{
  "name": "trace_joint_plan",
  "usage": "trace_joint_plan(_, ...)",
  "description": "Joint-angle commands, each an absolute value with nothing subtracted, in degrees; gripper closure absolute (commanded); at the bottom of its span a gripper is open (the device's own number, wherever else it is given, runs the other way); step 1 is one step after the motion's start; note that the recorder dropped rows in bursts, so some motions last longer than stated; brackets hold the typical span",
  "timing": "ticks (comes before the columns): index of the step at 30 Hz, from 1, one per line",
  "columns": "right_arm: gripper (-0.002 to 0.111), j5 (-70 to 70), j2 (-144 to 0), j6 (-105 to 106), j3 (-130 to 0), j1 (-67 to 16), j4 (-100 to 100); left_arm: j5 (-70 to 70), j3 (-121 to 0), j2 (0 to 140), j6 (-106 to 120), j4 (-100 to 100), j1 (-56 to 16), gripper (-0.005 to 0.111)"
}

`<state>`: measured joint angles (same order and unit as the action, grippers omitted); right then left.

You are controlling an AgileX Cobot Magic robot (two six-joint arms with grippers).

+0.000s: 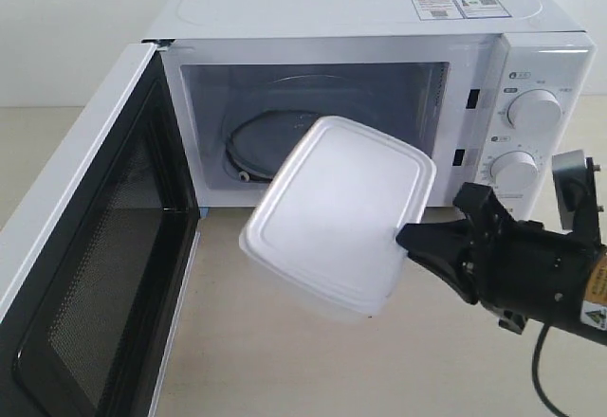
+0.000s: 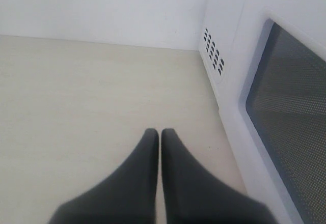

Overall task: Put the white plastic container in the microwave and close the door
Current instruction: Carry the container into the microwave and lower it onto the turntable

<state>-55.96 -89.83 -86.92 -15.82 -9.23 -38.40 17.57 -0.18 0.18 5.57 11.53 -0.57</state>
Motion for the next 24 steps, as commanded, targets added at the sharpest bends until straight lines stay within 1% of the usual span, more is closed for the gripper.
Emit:
trace_joint_plan(1, 0.109, -55.23, -89.23, -80.92, -15.46, -19.14, -16.21, 17.44, 0.00, 0.00, 5.57, 11.50, -0.68, 0.102)
trace_joint_plan(5, 0.109, -51.51, -89.23, -75.99, -15.46, -27.99, 3.32, 17.44, 0.00, 0.00, 5.57, 11.50, -0.68, 0.102)
trace_joint_plan(11, 0.109, -50.85, -89.23, -69.44, -18.05, -35.55, 20.04, 17.44, 0.00, 0.00, 5.57, 11.50, -0.68, 0.102)
trace_joint_plan(13, 0.109, -49.48, -89.23, -67.53, -20.26, -36.52, 22.02, 17.44, 0.00, 0.00, 5.57, 11.50, -0.68, 0.102)
trace_joint_plan(18, 0.109, -38.89, -89.79, -60.61, -29.08, -36.52, 25.09, 17.44, 0.00, 0.00, 5.57, 11.50, -0.68, 0.102)
trace_joint_plan(24, 0.109, -36.61, -94.48, -56.05, -37.43, -36.52, 30.28, 17.44, 0.00, 0.00, 5.57, 11.50, -0.68, 0.102)
